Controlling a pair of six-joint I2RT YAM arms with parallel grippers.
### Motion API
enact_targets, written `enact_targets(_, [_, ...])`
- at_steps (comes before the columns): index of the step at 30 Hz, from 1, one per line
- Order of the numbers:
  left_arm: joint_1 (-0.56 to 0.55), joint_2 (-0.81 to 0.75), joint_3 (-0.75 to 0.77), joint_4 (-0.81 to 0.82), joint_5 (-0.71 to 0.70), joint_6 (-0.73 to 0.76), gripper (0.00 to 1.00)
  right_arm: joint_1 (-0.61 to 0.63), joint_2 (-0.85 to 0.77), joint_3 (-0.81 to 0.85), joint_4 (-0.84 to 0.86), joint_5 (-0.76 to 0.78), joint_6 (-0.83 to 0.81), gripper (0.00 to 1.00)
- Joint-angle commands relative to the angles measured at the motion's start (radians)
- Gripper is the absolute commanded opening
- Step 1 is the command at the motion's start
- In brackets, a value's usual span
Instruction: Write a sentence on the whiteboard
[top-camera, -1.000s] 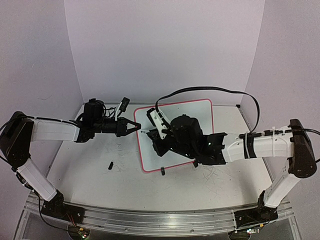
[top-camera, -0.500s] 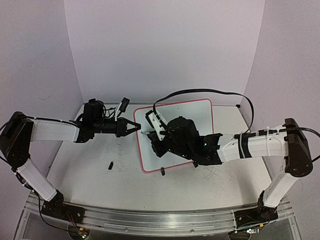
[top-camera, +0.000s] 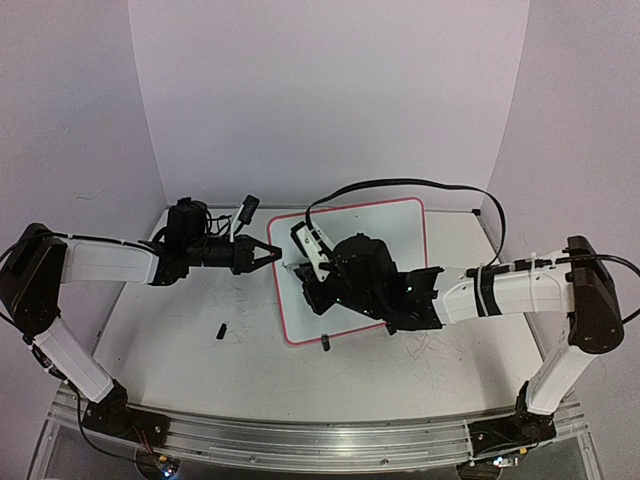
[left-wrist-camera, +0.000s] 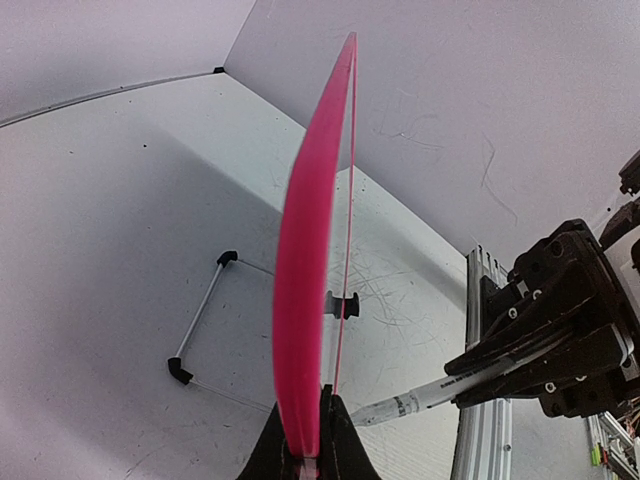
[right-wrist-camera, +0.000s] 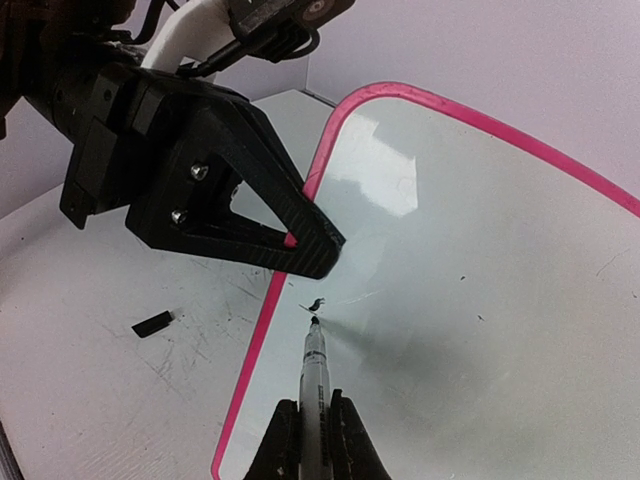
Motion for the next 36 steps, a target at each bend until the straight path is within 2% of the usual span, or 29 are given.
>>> enact_targets(1, [0.001,-0.031,-0.004,0.009,-0.048,0.069,0.0,-0.008,0.006,0.048,0.048,0.014,-0.008,0.0])
enact_targets(36, [0.0,-0.042,-0.008,0.007,-0.047,0.071,0.0,-0.009,0.039,0.043,0.038,0.055,0.01,0.0])
